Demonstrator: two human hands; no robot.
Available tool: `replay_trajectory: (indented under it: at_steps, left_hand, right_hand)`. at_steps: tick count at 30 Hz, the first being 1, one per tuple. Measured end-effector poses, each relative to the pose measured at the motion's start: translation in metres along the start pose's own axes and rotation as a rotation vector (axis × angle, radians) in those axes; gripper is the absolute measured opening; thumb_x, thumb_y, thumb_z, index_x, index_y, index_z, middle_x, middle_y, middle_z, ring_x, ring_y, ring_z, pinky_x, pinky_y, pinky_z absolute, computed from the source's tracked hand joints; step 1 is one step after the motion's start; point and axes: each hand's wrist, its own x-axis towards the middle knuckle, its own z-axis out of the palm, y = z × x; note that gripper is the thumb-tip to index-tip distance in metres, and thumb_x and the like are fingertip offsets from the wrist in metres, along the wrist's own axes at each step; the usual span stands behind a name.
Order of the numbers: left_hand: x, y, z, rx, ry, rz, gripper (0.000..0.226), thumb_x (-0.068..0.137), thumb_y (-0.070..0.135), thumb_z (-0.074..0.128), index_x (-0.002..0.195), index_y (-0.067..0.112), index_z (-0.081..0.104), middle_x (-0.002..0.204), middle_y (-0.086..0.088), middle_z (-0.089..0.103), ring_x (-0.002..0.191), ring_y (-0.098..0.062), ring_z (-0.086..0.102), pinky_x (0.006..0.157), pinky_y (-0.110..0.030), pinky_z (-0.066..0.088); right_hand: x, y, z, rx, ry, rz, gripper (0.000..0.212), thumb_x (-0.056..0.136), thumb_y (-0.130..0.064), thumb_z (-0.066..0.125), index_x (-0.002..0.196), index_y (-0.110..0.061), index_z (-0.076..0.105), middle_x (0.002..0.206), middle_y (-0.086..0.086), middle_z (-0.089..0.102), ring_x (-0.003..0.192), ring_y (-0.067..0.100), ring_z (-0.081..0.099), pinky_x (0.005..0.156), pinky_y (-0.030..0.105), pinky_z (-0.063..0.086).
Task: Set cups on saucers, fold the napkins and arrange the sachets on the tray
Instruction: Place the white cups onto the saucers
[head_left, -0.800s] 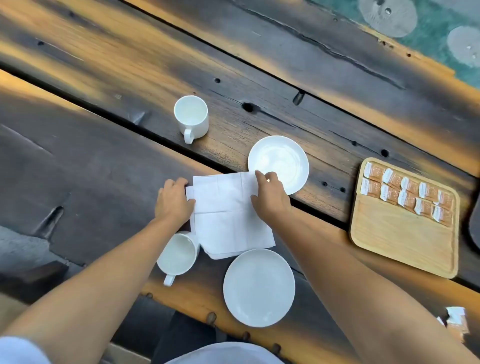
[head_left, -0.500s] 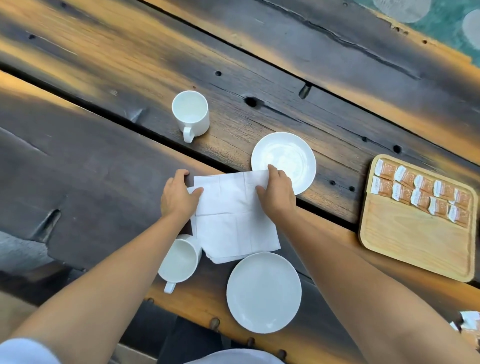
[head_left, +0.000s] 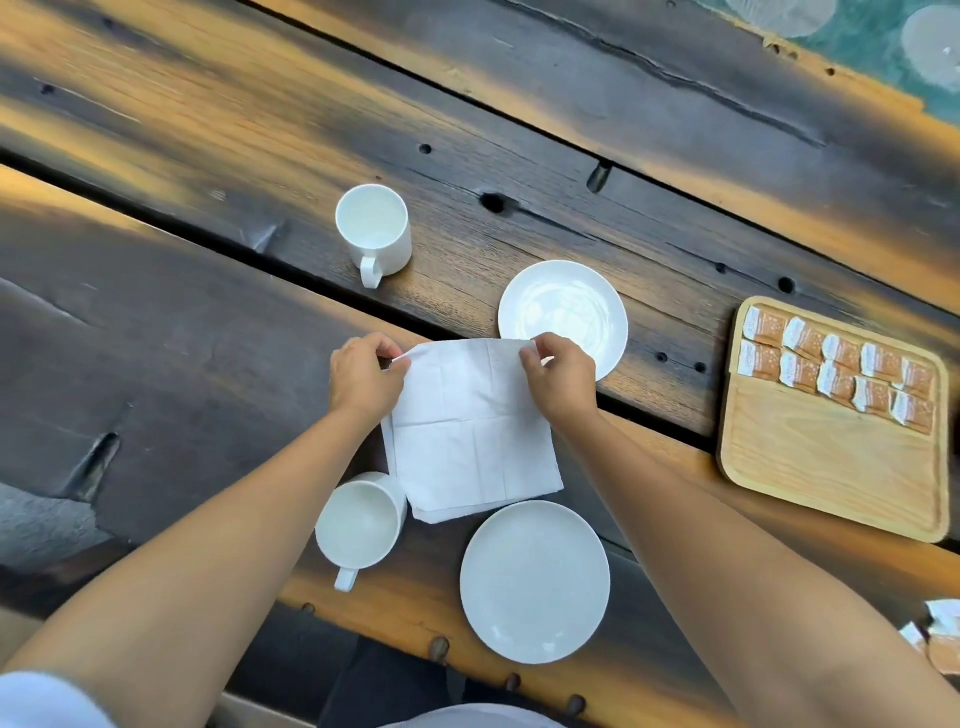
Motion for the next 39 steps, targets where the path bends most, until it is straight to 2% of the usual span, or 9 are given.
replay_trajectory:
  at_steps: [5,11,15,18,22,27,31,36,39]
  left_hand:
    - [-0.008,0.012,-0.015,-0.141,-0.016,-0.041,0.009,0.086,0.014,0.068,0.089,0.019,0.061,0.076,0.008,0.060,0.085,-0.013,0.057,0.069,-0.021,0.041]
    - [-0.016,0.007,-0.025,-0.130,0.000,-0.074,0.014,0.087,0.011,0.066,0.098,0.018,0.060,0.074,0.006,0.056,0.084,-0.015,0.053,0.068,-0.025,0.040]
    - [-0.016,-0.005,-0.031,-0.043,-0.018,-0.139,0.011,0.089,0.011,0.060,0.098,0.017,0.060,0.091,-0.004,0.065,0.093,-0.021,0.057,0.072,-0.029,0.042]
    - [-0.011,-0.013,-0.038,0.017,0.000,-0.197,0.014,0.089,0.008,0.052,0.095,0.017,0.062,0.099,-0.007,0.068,0.098,-0.025,0.059,0.073,-0.029,0.043]
    - [0.003,-0.021,-0.048,0.014,0.010,-0.272,0.016,0.086,0.008,0.055,0.092,0.020,0.064,0.089,-0.001,0.071,0.102,-0.024,0.061,0.079,-0.029,0.047]
    - [0.027,-0.010,-0.055,-0.084,0.007,-0.287,0.015,0.086,0.010,0.056,0.092,0.022,0.063,0.092,-0.004,0.070,0.091,-0.022,0.064,0.063,-0.023,0.046]
    - [0.049,0.000,-0.055,-0.189,0.020,-0.292,0.018,0.085,0.008,0.054,0.085,0.024,0.061,0.087,-0.004,0.071,0.091,-0.024,0.068,0.080,-0.034,0.057]
    - [0.068,-0.003,-0.057,-0.197,0.030,-0.286,0.014,0.087,0.010,0.057,0.093,0.019,0.066,0.084,-0.002,0.072,0.090,-0.020,0.067,0.077,-0.029,0.053]
    - [0.072,-0.009,-0.055,-0.203,-0.011,-0.285,0.010,0.087,0.012,0.061,0.093,0.016,0.068,0.080,-0.001,0.073,0.086,-0.021,0.069,0.074,-0.028,0.053]
  right_hand:
    - [-0.004,-0.007,-0.011,0.043,-0.003,0.054,0.021,0.094,-0.027,0.054,0.090,-0.013,0.069,0.086,-0.004,0.068,0.081,0.017,0.059,0.068,0.024,0.038]
    - [-0.012,-0.008,-0.006,0.025,-0.072,0.063,0.021,0.093,-0.027,0.056,0.090,-0.011,0.070,0.089,0.006,0.072,0.084,0.024,0.062,0.072,0.026,0.041]
    - [-0.011,-0.012,0.007,-0.002,-0.117,0.040,0.022,0.093,-0.027,0.054,0.090,-0.012,0.069,0.089,0.006,0.072,0.085,0.025,0.062,0.075,0.029,0.046]
    - [-0.004,-0.021,0.017,-0.040,-0.156,0.013,0.020,0.093,-0.026,0.054,0.078,-0.017,0.063,0.079,0.001,0.066,0.080,0.024,0.059,0.072,0.028,0.044]
    - [0.009,-0.038,0.029,-0.098,-0.174,-0.032,0.034,0.091,-0.023,0.052,0.059,-0.021,0.041,0.059,-0.006,0.046,0.059,0.015,0.043,0.062,0.028,0.037]
    - [0.039,-0.059,0.041,-0.209,-0.226,-0.050,0.020,0.088,-0.019,0.049,0.069,-0.015,0.048,0.065,-0.001,0.052,0.065,0.020,0.048,0.059,0.031,0.040]
    - [0.057,-0.074,0.059,-0.230,-0.327,-0.059,0.030,0.085,-0.015,0.047,0.058,-0.017,0.034,0.056,-0.003,0.041,0.060,0.020,0.041,0.054,0.030,0.031]
    - [0.067,-0.099,0.092,-0.216,-0.378,-0.095,0.035,0.084,-0.013,0.048,0.053,-0.020,0.033,0.052,-0.007,0.039,0.057,0.016,0.040,0.050,0.028,0.021]
    - [0.070,-0.108,0.108,-0.201,-0.384,-0.113,0.037,0.087,-0.013,0.049,0.054,-0.020,0.036,0.057,-0.002,0.045,0.071,0.024,0.044,0.061,0.027,0.026]
